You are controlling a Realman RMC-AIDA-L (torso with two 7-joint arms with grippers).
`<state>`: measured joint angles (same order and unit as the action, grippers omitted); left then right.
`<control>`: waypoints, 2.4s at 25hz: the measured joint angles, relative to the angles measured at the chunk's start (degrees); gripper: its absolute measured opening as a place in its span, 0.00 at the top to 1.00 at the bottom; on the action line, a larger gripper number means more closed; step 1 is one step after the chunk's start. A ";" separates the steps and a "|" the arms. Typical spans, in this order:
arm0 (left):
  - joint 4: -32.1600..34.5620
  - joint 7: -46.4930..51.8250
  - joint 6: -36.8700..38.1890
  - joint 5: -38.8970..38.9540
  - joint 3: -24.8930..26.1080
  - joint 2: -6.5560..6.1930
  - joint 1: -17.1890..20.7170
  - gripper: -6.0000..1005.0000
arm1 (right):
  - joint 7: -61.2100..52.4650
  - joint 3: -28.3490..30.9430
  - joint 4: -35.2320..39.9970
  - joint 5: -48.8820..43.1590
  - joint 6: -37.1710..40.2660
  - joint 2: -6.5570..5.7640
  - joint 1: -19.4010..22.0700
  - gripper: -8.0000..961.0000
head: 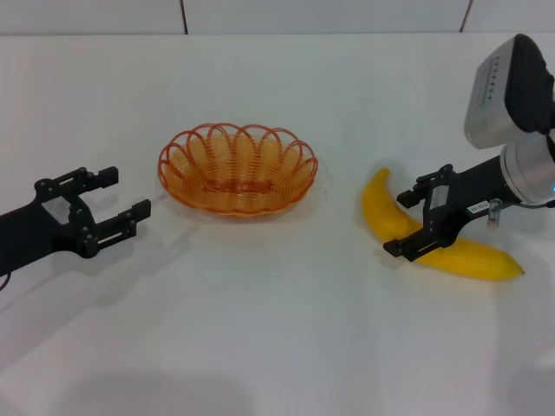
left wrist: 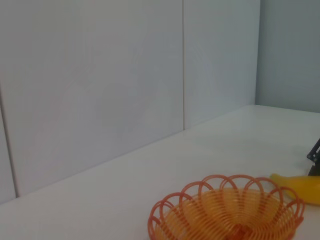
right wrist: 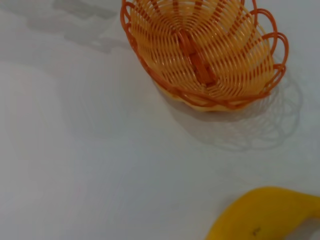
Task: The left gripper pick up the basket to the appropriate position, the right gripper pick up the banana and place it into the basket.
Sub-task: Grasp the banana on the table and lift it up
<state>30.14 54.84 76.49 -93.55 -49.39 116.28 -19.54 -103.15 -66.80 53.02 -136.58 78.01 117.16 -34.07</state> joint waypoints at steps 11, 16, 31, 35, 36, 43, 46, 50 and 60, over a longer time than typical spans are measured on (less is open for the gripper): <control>0.00 0.00 0.07 -0.05 0.00 0.00 -0.06 0.29 | -0.03 0.00 -0.03 0.00 0.03 -0.01 -0.03 0.15; 0.00 0.00 0.07 -0.05 0.00 0.00 -0.06 0.29 | -0.14 0.00 -0.03 0.00 -0.15 -0.01 -0.03 0.15; 0.00 0.00 0.07 0.09 0.00 0.00 -0.06 0.29 | -1.41 0.00 -0.11 -0.07 -0.39 -0.09 -0.10 0.40; 0.00 0.00 0.07 0.12 0.00 0.00 -0.06 0.29 | -1.81 0.00 0.08 -0.08 -0.07 -0.09 -0.12 0.41; 0.00 0.00 0.07 0.12 0.00 0.00 -0.06 0.29 | -1.96 0.00 0.16 -0.06 -0.04 -0.12 -0.12 0.41; 0.00 0.00 0.11 0.13 0.00 0.00 -0.06 0.29 | -2.06 0.05 0.19 -0.03 0.03 -0.18 -0.12 0.43; 0.00 0.00 0.13 0.13 0.00 0.00 -0.06 0.29 | -2.06 0.32 0.17 -0.03 0.04 -0.18 -0.12 0.45; 0.00 0.00 0.15 0.13 0.00 0.00 -0.06 0.29 | -2.06 0.53 0.19 0.04 0.06 -0.18 -0.12 0.49; 0.00 0.00 0.15 0.13 0.05 0.00 0.22 0.29 | -1.89 2.57 5.27 2.81 3.17 -0.18 0.63 0.49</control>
<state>30.14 54.84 76.64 -93.42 -49.34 116.28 -19.32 -105.04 -64.23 58.29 -133.78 81.18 116.98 -33.44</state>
